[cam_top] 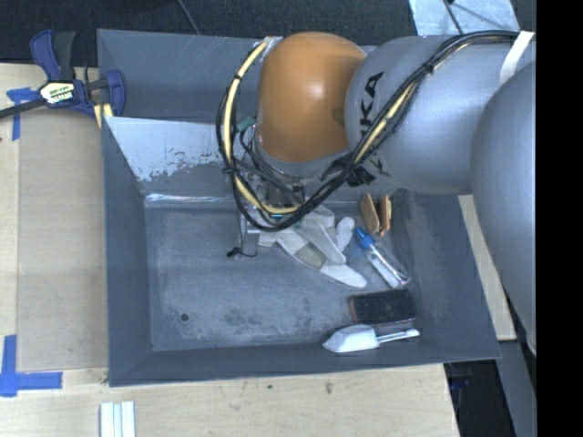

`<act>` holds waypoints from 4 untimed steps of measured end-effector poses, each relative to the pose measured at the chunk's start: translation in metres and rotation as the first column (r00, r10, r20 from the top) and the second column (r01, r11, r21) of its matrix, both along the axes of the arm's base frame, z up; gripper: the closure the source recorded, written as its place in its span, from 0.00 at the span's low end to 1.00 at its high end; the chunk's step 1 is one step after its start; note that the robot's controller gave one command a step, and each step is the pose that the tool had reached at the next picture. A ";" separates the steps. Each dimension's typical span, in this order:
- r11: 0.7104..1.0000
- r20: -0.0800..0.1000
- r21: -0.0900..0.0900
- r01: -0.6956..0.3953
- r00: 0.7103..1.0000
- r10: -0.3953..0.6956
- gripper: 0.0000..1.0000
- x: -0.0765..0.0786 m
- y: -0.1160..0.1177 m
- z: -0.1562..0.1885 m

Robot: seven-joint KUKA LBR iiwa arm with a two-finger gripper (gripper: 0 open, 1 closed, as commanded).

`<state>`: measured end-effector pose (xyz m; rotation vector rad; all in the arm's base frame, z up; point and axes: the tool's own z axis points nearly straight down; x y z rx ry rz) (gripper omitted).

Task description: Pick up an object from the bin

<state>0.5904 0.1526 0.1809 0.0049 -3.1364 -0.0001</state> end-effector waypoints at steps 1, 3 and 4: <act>1.000 0.008 0.001 0.003 1.000 -0.003 0.00 0.002 -0.001 0.005; 1.000 0.008 -0.003 0.005 1.000 -0.005 0.00 0.033 -0.059 -0.035; 1.000 0.008 -0.002 -0.008 1.000 0.008 0.00 0.033 -0.053 -0.038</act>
Offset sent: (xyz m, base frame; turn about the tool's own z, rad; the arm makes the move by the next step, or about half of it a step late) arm 0.0286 -0.0569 -0.0275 0.0304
